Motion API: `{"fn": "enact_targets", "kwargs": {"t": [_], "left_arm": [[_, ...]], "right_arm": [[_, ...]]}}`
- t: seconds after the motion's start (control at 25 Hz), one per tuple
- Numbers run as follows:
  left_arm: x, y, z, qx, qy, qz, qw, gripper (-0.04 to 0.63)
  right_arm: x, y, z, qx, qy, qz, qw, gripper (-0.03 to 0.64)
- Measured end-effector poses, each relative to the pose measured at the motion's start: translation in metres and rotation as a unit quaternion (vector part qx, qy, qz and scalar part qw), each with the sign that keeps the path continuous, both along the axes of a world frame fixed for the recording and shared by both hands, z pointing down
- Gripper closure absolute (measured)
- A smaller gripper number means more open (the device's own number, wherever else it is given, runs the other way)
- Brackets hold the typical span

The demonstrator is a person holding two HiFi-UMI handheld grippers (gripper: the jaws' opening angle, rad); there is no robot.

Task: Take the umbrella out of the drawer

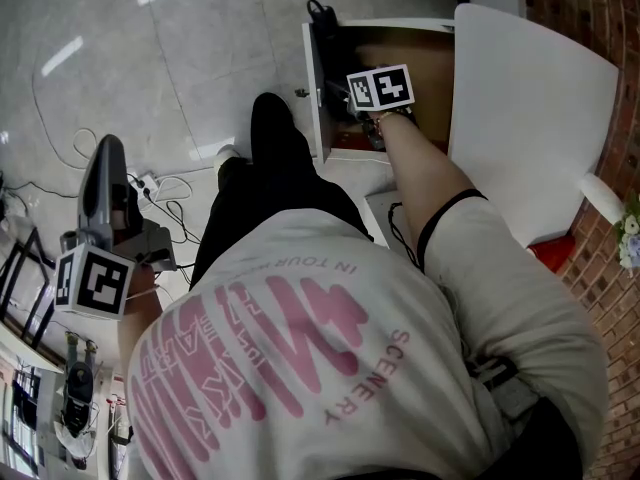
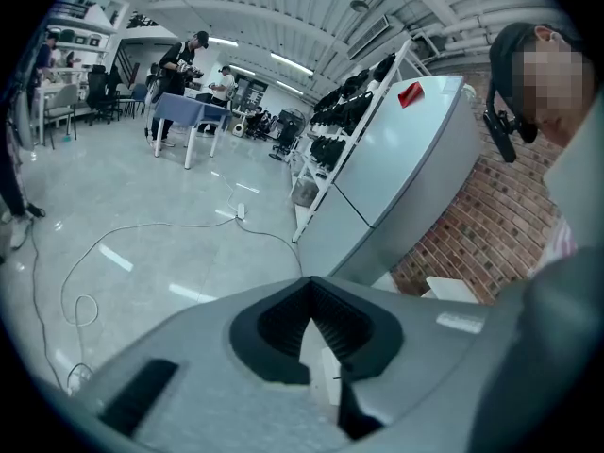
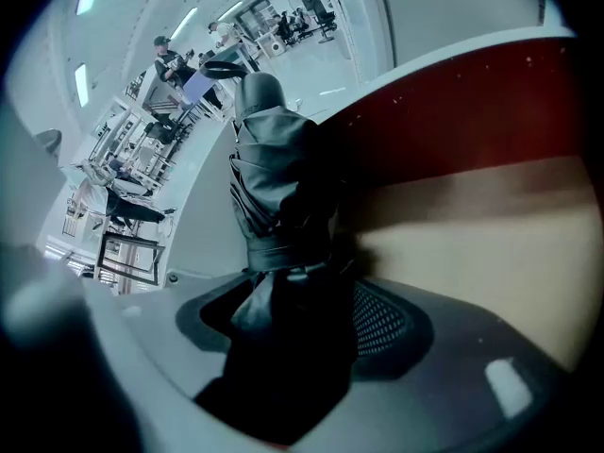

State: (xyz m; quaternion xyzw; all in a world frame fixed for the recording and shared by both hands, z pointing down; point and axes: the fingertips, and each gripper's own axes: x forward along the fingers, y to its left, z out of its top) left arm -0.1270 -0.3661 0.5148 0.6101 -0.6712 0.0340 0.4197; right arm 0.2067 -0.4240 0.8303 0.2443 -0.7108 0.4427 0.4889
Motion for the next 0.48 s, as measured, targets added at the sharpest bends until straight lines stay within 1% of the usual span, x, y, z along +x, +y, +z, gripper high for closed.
{"fn": "enact_targets", "kwargs": {"t": [0.16,0.36,0.48], "left_arm": [[-0.001,0.004,0.004,0.001,0.007,0.002,1.0,0.592],[-0.009,0.011,0.009,0.002,0.015,-0.004,0.9999,0.593],[-0.015,0.019,0.003,0.009,0.012,-0.006,0.9999,0.593]], "right_arm": [[-0.002,-0.001,-0.001,0.0,-0.002,0.005,1.0,0.311],[0.0,0.0,0.001,0.001,0.015,0.012,1.0,0.331],[0.0,0.001,-0.002,0.009,0.038,0.018,0.999,0.339]]}}
